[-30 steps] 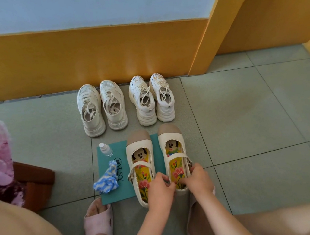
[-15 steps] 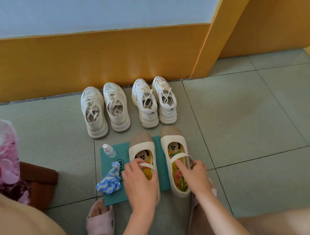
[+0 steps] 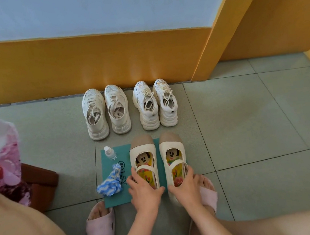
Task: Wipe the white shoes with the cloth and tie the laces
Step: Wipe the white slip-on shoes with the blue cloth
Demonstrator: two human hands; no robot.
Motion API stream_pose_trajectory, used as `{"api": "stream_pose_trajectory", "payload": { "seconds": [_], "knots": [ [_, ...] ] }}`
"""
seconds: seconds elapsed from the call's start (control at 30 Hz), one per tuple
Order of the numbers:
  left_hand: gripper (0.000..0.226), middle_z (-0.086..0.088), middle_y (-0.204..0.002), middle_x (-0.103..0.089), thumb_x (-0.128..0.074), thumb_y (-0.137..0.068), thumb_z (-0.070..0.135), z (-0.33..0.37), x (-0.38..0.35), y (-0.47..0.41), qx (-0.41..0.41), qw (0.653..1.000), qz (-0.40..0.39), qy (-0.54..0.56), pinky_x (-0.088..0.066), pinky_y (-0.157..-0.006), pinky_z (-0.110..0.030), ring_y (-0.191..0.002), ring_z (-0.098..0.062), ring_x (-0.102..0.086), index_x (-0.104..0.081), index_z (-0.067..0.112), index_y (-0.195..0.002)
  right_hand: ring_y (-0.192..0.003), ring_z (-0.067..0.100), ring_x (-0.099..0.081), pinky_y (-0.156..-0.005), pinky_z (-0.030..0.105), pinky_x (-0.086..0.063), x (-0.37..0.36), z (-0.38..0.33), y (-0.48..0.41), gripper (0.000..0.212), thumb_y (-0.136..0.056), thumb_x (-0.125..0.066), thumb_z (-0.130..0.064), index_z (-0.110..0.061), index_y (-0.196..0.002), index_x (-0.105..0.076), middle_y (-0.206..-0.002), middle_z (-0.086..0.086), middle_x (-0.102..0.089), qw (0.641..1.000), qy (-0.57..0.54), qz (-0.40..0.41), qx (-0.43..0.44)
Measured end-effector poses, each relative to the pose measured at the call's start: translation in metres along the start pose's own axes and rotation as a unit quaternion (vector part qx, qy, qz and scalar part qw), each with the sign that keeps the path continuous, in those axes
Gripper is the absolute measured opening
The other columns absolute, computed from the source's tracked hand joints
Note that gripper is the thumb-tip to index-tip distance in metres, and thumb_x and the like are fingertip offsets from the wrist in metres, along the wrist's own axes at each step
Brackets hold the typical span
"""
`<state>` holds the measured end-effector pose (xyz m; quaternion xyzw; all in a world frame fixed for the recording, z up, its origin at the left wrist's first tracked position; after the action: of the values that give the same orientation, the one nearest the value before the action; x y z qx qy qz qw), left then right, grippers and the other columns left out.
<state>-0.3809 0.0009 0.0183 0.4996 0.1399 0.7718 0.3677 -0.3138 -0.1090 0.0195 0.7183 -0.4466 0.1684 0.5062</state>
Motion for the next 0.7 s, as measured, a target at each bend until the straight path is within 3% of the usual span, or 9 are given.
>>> {"api": "stream_pose_trajectory", "payload": {
  "seconds": [0.17, 0.7],
  "knots": [
    [0.107, -0.015, -0.140, -0.024, -0.077, -0.071, 0.032, 0.000, 0.000, 0.000, 0.014, 1.000, 0.017, 0.000, -0.042, -0.095, -0.046, -0.128, -0.034, -0.032, -0.003, 0.012, -0.146, -0.126, 0.029, -0.037, -0.094, 0.039, -0.043, -0.003, -0.006, 0.001, 0.108, -0.067, -0.079, -0.042, -0.020, -0.146, -0.008, -0.136, 0.013, -0.033, 1.000, 0.018, 0.015, -0.015],
    [0.085, -0.016, -0.136, -0.029, -0.077, -0.071, 0.016, 0.008, 0.000, -0.008, 0.025, 0.996, 0.021, 0.085, -0.037, -0.101, -0.041, -0.128, -0.034, -0.030, -0.026, 0.006, -0.139, -0.118, 0.026, -0.046, -0.082, 0.031, -0.040, 0.014, -0.009, -0.009, 0.085, -0.073, -0.076, -0.035, -0.021, -0.141, -0.026, -0.129, 0.008, -0.046, 0.999, 0.006, 0.045, 0.011]
  ]
}}
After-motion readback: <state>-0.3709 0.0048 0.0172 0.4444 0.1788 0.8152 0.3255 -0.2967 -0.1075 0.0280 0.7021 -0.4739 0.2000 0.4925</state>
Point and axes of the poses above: each hand's wrist, its own y-axis away from the middle knuckle, its own x-axis out of the back of the hand, z = x × y, the point moved 2 cm from there along -y, towards the middle knuckle
